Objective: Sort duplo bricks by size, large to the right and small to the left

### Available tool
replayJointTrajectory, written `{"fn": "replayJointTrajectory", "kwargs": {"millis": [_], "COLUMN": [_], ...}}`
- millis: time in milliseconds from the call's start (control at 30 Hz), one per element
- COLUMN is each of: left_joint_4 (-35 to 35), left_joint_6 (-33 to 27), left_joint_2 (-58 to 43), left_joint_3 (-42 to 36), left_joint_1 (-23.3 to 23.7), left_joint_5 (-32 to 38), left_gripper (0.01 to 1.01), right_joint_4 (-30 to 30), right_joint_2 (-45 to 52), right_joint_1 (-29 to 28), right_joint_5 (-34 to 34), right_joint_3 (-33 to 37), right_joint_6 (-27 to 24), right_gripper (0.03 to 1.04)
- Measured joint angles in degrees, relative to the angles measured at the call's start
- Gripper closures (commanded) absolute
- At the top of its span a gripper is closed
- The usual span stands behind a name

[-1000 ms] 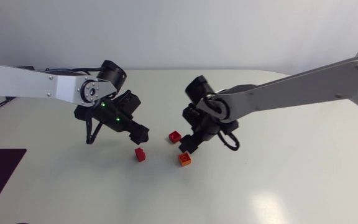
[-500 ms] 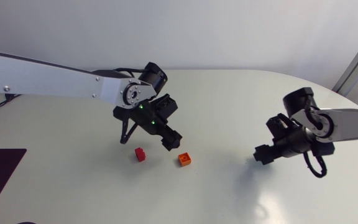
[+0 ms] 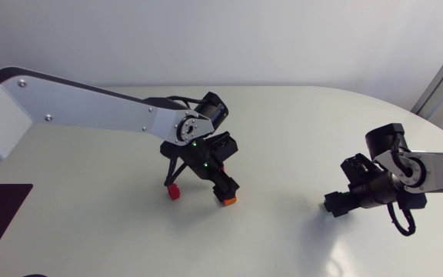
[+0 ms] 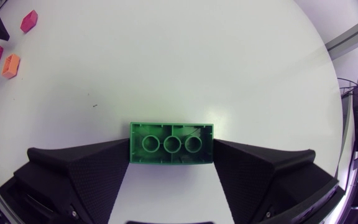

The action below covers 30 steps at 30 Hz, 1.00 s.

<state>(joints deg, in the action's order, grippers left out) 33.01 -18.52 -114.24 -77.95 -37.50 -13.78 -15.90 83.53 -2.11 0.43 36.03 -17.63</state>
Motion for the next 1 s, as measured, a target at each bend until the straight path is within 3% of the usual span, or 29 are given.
{"fn": "replayJointTrajectory", "kwargs": {"millis": [400, 633, 1000], "left_joint_4": [0.68, 0.85, 0.87], "left_joint_6": [-2.82, -3.34, -4.59], "left_joint_2": [-2.38, -2.86, -4.72], "left_joint_3": [-0.07, -0.85, -1.18], "left_joint_1": [-1.53, -1.53, -1.53], "left_joint_5": [0.02, 0.48, 0.5], "left_gripper": [0.187, 0.5, 0.643], "right_joint_4": [-1.62, -6.38, -8.0], "right_joint_2": [-6.29, -13.53, -16.33], "right_joint_1": [-0.13, 2.49, 4.04], "right_joint_5": [-0.96, -1.95, -1.99], "right_joint_3": [-1.6, -1.6, -1.57], "right_joint_6": [-0.02, -0.02, 0.0], "right_gripper": [0.11, 0.11, 0.11]}}
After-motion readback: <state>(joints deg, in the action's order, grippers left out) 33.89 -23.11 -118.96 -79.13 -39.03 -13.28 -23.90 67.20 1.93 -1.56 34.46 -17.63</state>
